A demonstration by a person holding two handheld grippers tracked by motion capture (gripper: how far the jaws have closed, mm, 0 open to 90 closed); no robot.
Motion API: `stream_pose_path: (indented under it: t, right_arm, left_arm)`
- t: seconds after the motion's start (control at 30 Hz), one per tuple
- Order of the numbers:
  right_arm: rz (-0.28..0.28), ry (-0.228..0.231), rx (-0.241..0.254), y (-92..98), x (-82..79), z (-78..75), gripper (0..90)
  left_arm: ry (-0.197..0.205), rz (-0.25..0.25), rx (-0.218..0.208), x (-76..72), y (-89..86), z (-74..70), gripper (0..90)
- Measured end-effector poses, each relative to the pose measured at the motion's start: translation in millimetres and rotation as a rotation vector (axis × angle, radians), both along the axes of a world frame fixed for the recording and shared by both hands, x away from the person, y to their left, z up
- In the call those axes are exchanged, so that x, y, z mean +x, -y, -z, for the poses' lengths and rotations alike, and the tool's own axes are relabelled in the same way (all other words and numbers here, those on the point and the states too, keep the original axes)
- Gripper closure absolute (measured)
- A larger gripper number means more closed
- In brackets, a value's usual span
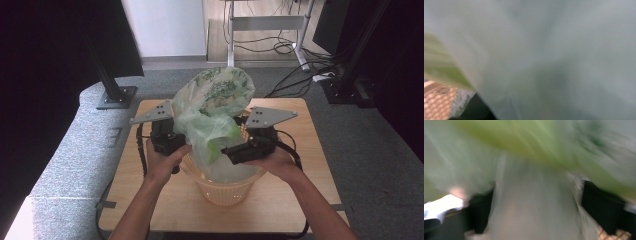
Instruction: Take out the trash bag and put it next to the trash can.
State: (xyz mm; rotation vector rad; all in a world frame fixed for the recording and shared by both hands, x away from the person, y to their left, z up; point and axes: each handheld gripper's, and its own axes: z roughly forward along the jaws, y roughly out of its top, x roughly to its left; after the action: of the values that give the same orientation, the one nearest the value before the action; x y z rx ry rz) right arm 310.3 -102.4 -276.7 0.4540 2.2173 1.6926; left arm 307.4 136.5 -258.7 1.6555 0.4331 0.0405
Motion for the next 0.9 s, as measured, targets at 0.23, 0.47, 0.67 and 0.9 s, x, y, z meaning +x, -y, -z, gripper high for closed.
stream_pose_path:
  t: [0.23,0.47,0.67,0.9]
  right_arm:
    - [0.111,0.138,-0.022,11.0,-13.1,-14.9,87.3]
    - [0.207,0.221,0.043,67.8,-37.5,-48.0,88.0]
    - [0.288,0.29,0.061,121.8,-65.6,-75.9,88.0]
    - [0.375,0.291,0.02,173.0,-83.8,-76.1,88.0]
  left_arm:
    - [0.041,-0.043,-0.008,-8.4,-14.4,-5.6,44.6]
    - [0.069,-0.158,-0.006,-17.0,-48.5,-7.9,33.5]
    - [0.054,-0.219,0.026,-15.1,-65.9,3.1,32.5]
    - [0.014,-0.265,0.048,-7.2,-78.6,19.5,32.5]
